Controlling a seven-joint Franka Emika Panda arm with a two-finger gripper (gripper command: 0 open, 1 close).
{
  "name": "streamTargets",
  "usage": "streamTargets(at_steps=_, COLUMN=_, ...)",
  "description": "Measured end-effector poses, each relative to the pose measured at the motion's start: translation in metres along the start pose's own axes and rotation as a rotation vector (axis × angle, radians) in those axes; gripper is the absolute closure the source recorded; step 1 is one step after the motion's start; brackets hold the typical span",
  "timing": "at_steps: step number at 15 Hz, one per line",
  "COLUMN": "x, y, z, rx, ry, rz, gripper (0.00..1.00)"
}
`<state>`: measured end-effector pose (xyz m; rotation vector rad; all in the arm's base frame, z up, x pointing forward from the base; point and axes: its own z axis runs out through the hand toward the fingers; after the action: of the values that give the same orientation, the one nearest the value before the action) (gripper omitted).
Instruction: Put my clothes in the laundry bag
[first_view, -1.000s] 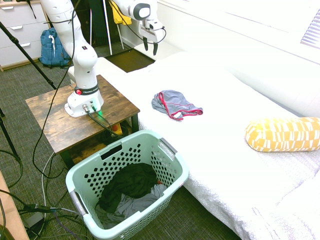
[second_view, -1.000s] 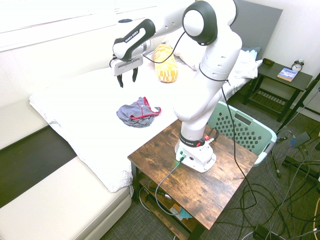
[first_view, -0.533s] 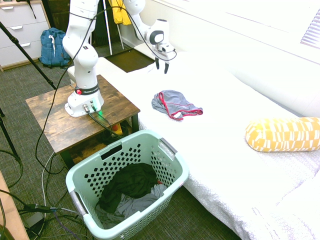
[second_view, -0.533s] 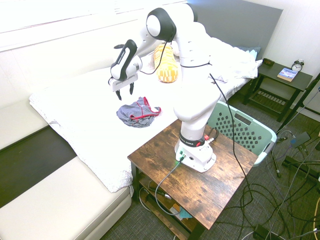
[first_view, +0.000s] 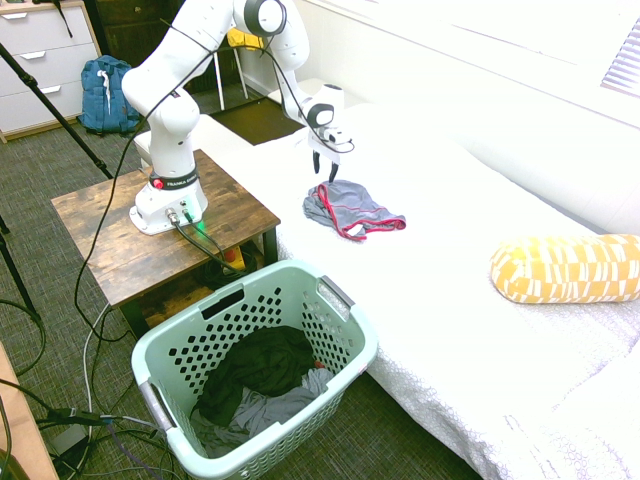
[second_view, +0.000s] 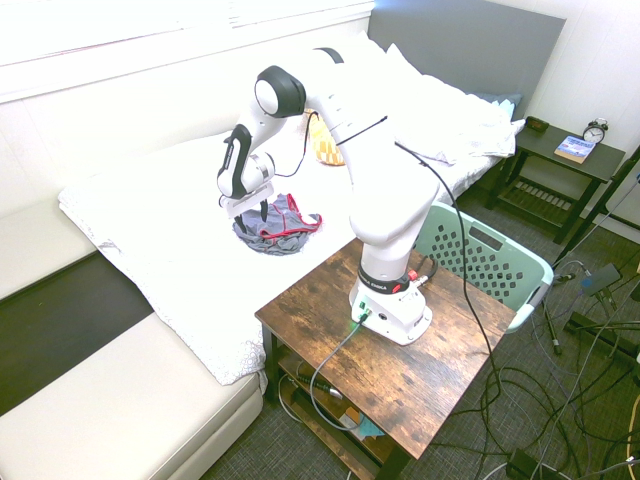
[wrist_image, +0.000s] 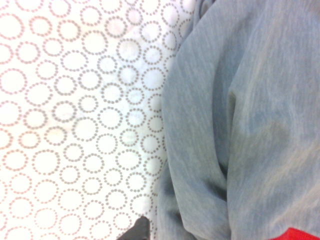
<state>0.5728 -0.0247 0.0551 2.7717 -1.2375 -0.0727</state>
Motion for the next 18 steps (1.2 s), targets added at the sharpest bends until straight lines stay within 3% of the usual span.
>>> streamTargets(at_steps=4, x=-0.003, y=-0.001, z=0.038, rx=-0.029, ry=-0.011, rz=0.006, gripper=0.00)
streamTargets(at_steps=5, x=-0.003, y=-0.002, z=0.043, rx=-0.035, ry=-0.008, rz=0.006, gripper=1.00)
streamTargets(at_steps=14, x=-0.012, y=0.001, z=0.059, rx=-0.111, ry=0.046, rz=-0.030, gripper=1.00)
streamTargets(at_steps=18, x=-0.011, y=0.023, z=0.065, rx=-0.120, ry=0.054, rz=-0.005, gripper=1.00)
